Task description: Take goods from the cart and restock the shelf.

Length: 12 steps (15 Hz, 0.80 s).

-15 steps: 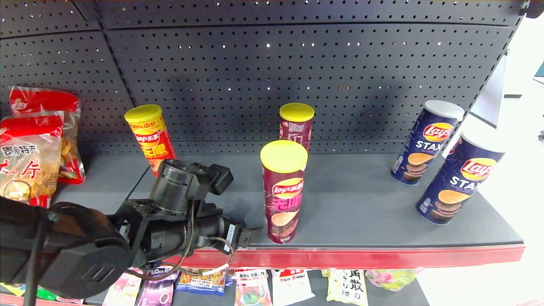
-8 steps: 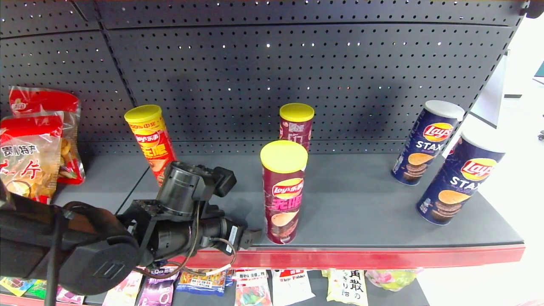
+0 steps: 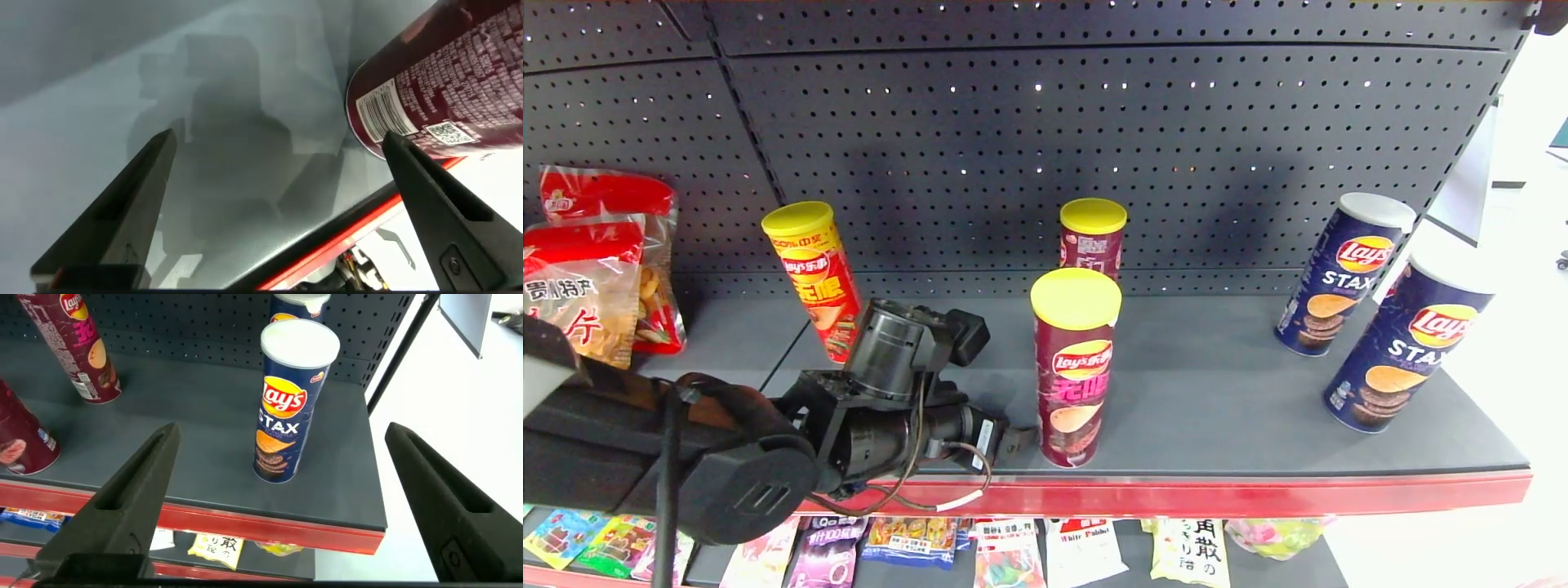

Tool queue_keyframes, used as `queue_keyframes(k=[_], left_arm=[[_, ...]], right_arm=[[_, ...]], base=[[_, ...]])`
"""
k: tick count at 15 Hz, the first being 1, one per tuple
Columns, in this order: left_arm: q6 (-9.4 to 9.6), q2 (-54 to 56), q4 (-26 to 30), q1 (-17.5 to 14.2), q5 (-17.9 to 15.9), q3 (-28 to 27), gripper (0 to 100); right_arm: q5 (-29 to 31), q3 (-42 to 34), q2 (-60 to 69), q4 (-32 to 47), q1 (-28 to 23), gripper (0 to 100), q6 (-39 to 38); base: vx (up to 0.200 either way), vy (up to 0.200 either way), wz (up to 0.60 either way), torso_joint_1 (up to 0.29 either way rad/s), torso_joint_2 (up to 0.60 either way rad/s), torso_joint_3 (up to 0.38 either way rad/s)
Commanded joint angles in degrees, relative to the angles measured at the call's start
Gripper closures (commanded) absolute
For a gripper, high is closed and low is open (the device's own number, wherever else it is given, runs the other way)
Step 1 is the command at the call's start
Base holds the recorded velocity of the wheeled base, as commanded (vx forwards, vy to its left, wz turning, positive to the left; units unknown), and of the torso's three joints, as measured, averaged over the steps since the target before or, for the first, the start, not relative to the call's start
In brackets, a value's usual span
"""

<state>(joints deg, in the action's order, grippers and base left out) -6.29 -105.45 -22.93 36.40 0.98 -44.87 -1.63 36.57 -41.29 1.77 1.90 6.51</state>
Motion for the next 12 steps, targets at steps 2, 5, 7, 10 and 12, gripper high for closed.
queue_keyframes(k=[2, 5, 7, 10, 12], left_arm=[[-0.04, -0.6, -0.1, 0.2, 0.3, -0.3, 0], [-0.04, -0.6, -0.1, 0.2, 0.3, -0.3, 0], [-0.04, -0.6, -0.1, 0.2, 0.4, -0.3, 0], [-0.13, -1.3, -0.3, 0.0, 1.2, -0.5, 0], [-0.13, -1.4, -0.2, 0.0, 1.7, -1.3, 0]], right_arm=[[0.0, 0.1, -0.2, 0.0, 0.0, 0, 0.0], [0.0, 0.0, -0.2, 0.0, 0.0, 0, 0.0], [0.0, 0.0, -0.2, 0.0, 0.0, 0, 0.0], [0.0, 0.0, -0.1, 0.0, 0.0, 0, 0.0], [0.0, 0.0, -0.1, 0.0, -0.1, 0, 0.0]], base=[[0.000, 0.000, 0.00, 0.000, 0.00, 0.000], [0.000, 0.000, 0.00, 0.000, 0.00, 0.000], [0.000, 0.000, 0.00, 0.000, 0.00, 0.000], [0.000, 0.000, 0.00, 0.000, 0.00, 0.000], [0.000, 0.000, 0.00, 0.000, 0.00, 0.000]])
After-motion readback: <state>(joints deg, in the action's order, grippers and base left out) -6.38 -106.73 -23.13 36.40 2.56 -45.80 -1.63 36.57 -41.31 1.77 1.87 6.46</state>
